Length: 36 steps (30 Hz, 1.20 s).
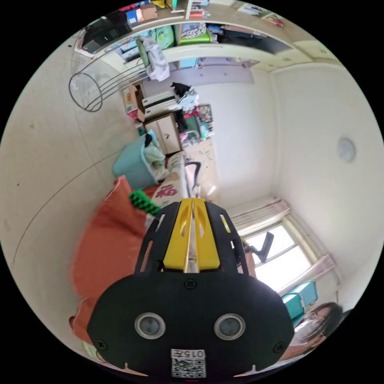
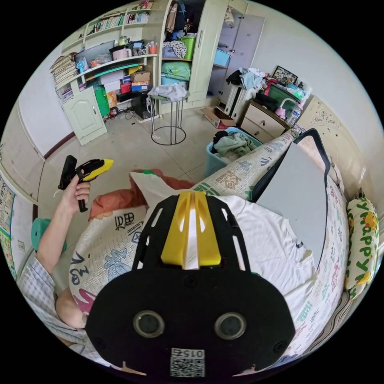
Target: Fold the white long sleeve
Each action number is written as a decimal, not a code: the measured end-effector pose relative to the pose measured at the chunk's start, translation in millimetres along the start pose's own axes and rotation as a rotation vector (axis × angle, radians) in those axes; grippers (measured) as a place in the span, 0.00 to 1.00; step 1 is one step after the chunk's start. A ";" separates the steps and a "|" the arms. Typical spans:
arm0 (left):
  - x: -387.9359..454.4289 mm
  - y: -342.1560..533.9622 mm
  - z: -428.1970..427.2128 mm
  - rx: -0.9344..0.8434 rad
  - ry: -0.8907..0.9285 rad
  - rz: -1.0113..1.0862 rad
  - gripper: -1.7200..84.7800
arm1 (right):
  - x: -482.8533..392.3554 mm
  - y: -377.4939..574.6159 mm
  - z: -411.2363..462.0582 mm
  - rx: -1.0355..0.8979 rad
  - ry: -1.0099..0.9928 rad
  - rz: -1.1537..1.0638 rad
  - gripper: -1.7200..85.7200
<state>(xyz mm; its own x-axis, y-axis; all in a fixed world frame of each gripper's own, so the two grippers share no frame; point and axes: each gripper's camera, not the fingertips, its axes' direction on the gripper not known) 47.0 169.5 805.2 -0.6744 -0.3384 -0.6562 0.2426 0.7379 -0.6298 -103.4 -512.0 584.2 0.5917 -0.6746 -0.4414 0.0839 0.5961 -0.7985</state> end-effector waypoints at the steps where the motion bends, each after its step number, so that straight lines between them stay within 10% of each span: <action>1: 9.6 -2.3 -3.3 0.011 0.019 0.023 0.01 | 0.9 6.2 -2.2 -0.001 0.002 -0.003 0.02; 16: -110.3 27.0 131.5 -0.326 0.284 -0.434 0.19 | 28.4 77.0 20.3 -0.018 -0.022 0.026 0.02; 30: -85.5 -53.5 149.2 -0.260 0.258 -0.381 0.01 | 49.8 141.2 54.1 -0.038 -0.023 0.009 0.02; 36: 64.8 -88.9 116.2 -0.076 0.221 -0.077 0.01 | 67.2 184.3 27.9 0.041 -0.054 0.044 0.03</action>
<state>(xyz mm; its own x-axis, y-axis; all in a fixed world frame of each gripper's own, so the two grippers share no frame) 62.9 14.1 770.4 -0.8273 -0.2655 -0.4951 0.1367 0.7597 -0.6357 -25.8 -435.4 418.9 0.6381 -0.6236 -0.4516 0.0894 0.6426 -0.7610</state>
